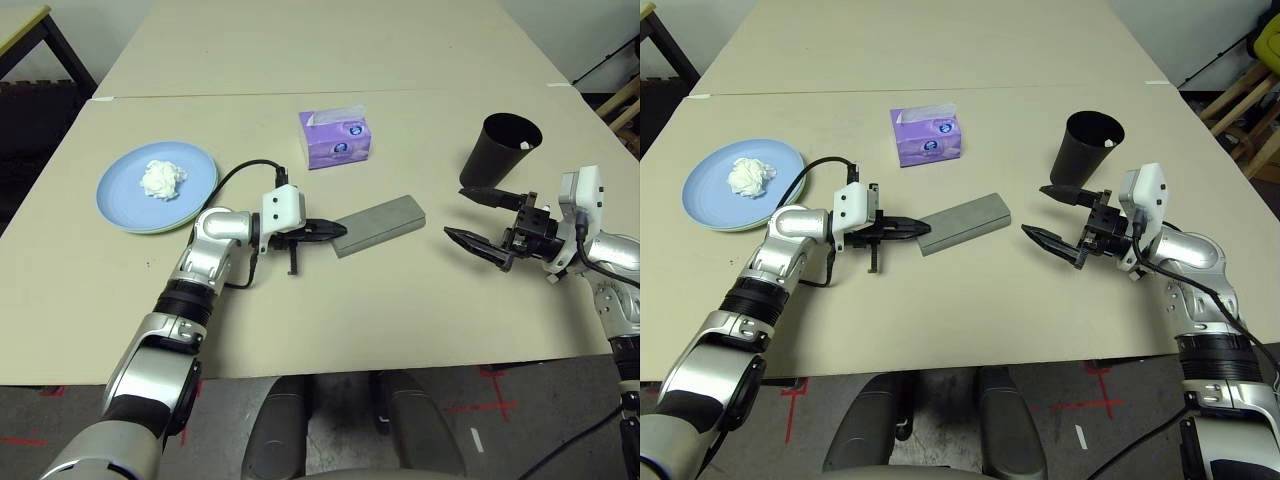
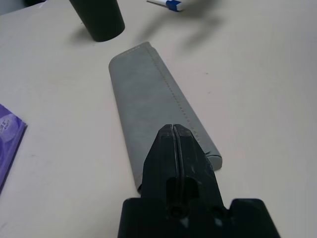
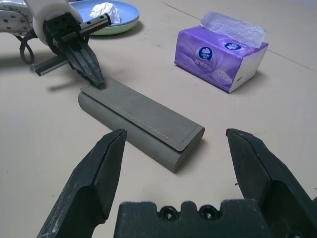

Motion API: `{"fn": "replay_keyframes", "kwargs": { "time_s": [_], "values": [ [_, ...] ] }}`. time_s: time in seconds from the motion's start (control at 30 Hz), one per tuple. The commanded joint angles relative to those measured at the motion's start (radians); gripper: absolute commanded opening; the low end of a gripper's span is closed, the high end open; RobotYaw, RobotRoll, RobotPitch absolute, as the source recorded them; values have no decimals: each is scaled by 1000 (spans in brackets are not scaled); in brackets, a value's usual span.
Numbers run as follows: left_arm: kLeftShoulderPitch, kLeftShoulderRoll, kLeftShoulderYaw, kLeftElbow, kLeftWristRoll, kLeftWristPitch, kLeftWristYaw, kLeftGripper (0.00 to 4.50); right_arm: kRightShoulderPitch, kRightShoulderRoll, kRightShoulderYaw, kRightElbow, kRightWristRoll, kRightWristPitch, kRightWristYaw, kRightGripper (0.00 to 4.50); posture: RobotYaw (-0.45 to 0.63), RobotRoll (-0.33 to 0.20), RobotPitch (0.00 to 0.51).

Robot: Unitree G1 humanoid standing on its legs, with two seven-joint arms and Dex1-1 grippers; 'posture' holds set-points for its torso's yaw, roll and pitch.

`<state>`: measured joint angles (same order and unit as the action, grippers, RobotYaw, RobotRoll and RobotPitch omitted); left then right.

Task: Organize and tidy the items on the table.

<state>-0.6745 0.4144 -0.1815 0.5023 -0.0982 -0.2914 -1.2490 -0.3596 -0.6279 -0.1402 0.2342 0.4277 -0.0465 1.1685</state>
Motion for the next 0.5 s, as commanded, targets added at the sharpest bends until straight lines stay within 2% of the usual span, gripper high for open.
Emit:
{"fn": "replay_keyframes", "kwargs": {
  "time_s": [0.03, 0.5],
  "values": [
    [31, 11, -31, -26, 15, 13, -5, 70, 4, -7, -7, 2, -3, -12, 3, 4500, 26, 0, 177],
    [35, 30, -65, -2, 42, 11, 20, 70, 10, -8, -8, -2, -3, -17, -1, 4500, 21, 0, 174]
  ]
}}
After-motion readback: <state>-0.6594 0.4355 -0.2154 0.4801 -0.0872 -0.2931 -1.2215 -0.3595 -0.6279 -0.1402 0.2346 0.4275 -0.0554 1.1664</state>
